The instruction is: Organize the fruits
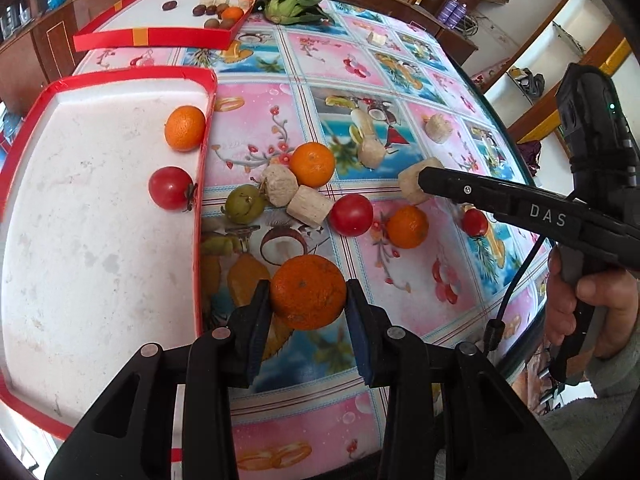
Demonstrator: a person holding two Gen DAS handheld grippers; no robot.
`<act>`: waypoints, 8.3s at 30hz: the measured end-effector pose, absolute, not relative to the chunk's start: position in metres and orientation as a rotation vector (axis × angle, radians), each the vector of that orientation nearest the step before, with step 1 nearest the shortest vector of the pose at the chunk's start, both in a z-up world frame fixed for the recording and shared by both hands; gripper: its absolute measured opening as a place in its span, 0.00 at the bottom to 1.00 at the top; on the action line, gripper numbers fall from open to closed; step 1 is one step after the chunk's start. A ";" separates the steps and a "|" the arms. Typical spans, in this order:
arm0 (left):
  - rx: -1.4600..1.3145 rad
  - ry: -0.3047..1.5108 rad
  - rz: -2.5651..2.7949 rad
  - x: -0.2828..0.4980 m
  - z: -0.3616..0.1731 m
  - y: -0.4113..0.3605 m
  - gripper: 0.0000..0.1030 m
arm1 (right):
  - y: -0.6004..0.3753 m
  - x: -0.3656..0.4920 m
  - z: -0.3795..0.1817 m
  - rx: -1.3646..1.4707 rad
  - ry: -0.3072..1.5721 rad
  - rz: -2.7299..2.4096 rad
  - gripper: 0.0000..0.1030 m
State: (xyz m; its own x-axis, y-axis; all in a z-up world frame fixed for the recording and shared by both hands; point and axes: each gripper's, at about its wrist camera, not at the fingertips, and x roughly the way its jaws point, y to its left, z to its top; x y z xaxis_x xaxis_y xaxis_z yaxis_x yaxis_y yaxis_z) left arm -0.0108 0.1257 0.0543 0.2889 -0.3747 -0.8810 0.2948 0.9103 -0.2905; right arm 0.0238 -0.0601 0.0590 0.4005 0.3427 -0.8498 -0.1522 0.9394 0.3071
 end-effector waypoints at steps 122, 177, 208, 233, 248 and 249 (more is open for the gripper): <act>-0.025 1.110 -0.412 0.049 0.068 0.152 0.57 | -0.041 0.031 0.050 0.206 1.160 0.320 0.51; 0.218 1.268 -0.636 0.101 0.030 -0.002 0.40 | -0.061 0.007 0.024 0.178 1.212 0.263 0.32; -0.077 1.202 -0.506 0.049 0.066 0.116 0.22 | -0.056 0.016 0.028 0.178 1.219 0.287 0.36; -0.220 1.187 -0.320 0.021 0.062 0.205 0.23 | -0.033 0.021 0.049 0.142 1.161 0.304 0.33; -0.140 1.192 -0.276 0.021 0.057 0.219 0.23 | 0.012 0.022 0.059 0.121 1.168 0.387 0.33; -0.135 1.193 -0.272 0.021 0.056 0.221 0.23 | 0.017 0.022 0.059 0.116 1.168 0.396 0.33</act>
State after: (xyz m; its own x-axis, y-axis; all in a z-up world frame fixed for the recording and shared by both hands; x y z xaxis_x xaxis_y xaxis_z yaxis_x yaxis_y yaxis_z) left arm 0.0207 0.2209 0.0561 0.3410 -0.2792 -0.8977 0.1376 0.9594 -0.2461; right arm 0.0223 0.0168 0.0594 0.3321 0.3620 -0.8710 -0.2427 0.9251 0.2919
